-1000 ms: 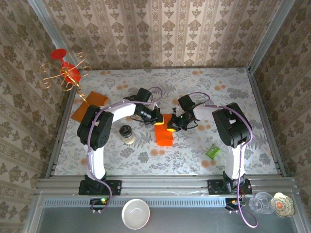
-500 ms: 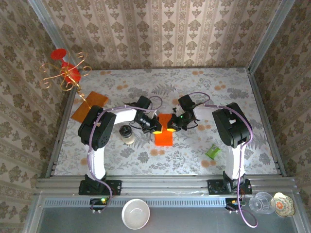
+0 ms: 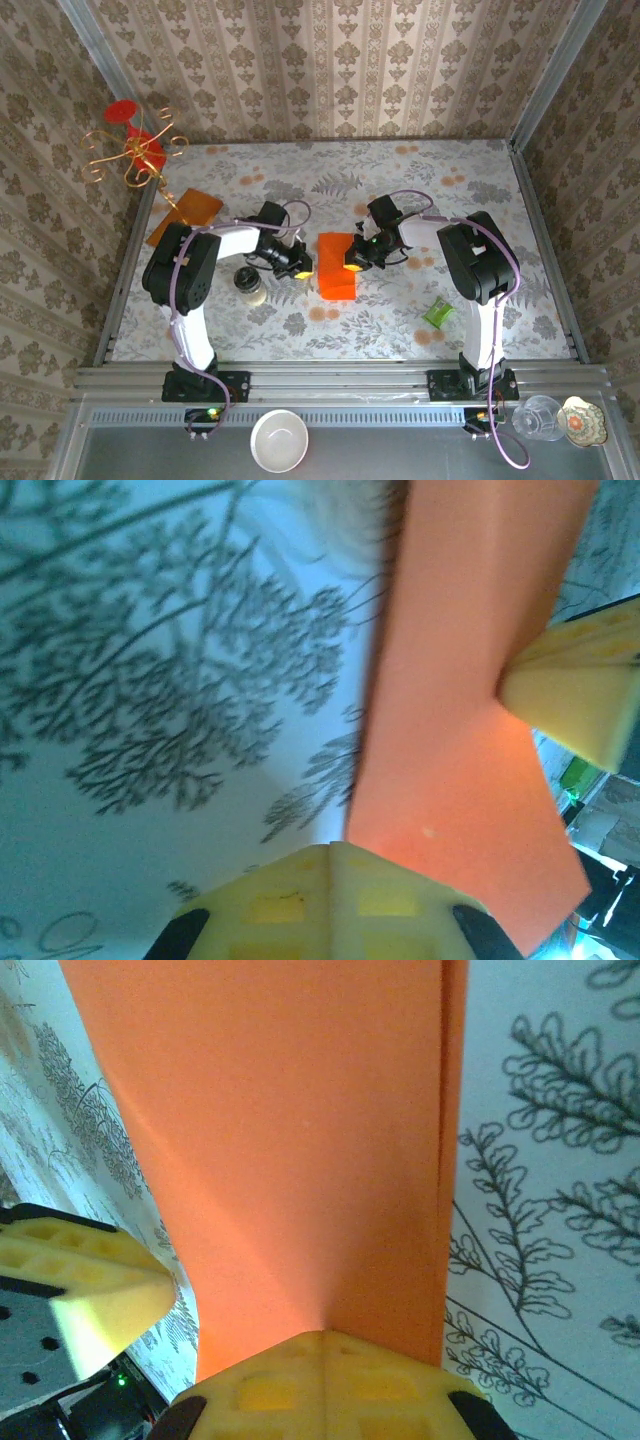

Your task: Fold a paper plane with a square sheet of paper (pick it up from the middle)

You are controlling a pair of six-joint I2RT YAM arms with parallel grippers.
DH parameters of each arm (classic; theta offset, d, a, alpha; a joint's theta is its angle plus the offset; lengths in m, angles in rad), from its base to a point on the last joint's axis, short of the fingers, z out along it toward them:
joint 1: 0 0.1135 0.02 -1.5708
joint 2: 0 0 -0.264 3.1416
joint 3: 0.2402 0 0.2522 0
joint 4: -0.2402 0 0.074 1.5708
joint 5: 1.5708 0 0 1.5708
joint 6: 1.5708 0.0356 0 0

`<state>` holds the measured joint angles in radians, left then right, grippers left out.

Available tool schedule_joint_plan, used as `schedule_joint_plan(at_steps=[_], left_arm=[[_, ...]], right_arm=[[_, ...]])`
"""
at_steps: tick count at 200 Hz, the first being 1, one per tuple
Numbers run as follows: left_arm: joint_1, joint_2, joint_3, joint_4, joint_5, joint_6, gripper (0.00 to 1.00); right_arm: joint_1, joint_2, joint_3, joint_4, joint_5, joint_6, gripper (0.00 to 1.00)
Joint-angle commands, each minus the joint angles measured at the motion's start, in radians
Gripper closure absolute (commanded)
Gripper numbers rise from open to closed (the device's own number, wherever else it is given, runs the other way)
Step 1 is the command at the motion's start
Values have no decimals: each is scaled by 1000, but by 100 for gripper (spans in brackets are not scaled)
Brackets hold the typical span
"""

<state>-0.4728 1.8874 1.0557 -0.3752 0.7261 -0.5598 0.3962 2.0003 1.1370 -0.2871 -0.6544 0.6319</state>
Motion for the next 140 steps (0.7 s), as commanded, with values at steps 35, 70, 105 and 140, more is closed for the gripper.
schedule_joint_plan(at_steps=[35,70,105,140], left_arm=[[-122,13,139,-8,4,-24,96],[-150,50,61,46,-9,-64,97],[-150,29,-34,41,-49,-66,97],[-122,-33,-130,11,-122,-72,98]], right_arm=[[-35,101,-85,-106,294,12,97],[-37,105,-83,-106,292,9,97],[-41,110,-80,-108,294,8,97],[-42,109,-84,-106,295,9,97]])
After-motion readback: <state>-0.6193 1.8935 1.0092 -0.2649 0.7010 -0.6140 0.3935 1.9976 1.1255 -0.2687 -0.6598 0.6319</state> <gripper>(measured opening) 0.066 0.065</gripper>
